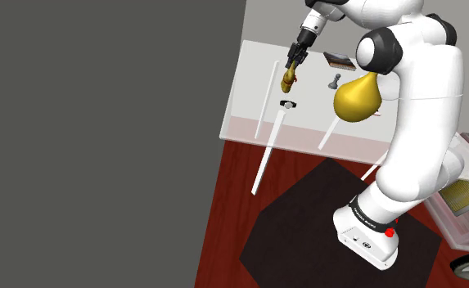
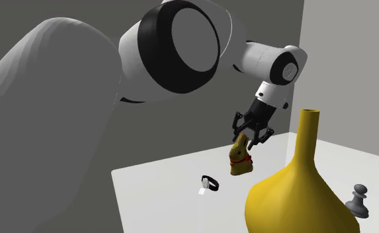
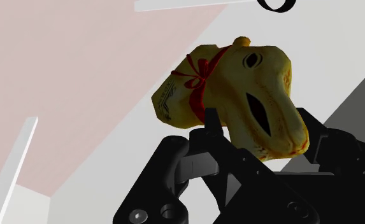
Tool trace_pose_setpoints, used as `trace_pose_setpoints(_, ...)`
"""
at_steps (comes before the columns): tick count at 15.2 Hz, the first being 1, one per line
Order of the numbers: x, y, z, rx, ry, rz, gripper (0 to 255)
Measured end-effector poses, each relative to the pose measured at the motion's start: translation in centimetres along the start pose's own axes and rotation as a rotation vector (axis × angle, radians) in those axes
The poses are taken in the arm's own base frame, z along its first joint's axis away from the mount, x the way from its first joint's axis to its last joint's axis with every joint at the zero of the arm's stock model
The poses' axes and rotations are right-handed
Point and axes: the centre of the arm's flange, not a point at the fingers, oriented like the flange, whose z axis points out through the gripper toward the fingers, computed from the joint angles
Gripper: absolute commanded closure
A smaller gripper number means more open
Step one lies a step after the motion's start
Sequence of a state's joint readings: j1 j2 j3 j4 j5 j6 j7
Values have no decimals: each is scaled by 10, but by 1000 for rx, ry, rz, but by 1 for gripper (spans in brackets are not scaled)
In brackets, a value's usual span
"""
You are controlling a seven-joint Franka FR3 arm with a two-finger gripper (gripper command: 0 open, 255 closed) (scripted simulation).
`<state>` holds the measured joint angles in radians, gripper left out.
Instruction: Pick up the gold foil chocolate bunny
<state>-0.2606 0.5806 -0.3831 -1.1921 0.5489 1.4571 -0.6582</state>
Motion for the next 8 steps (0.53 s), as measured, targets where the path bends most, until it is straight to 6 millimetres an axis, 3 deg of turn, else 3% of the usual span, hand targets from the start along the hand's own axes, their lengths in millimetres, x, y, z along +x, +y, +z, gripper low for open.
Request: trace_pose_setpoints(8, -1, -16, -36, 0, 0, 0, 255)
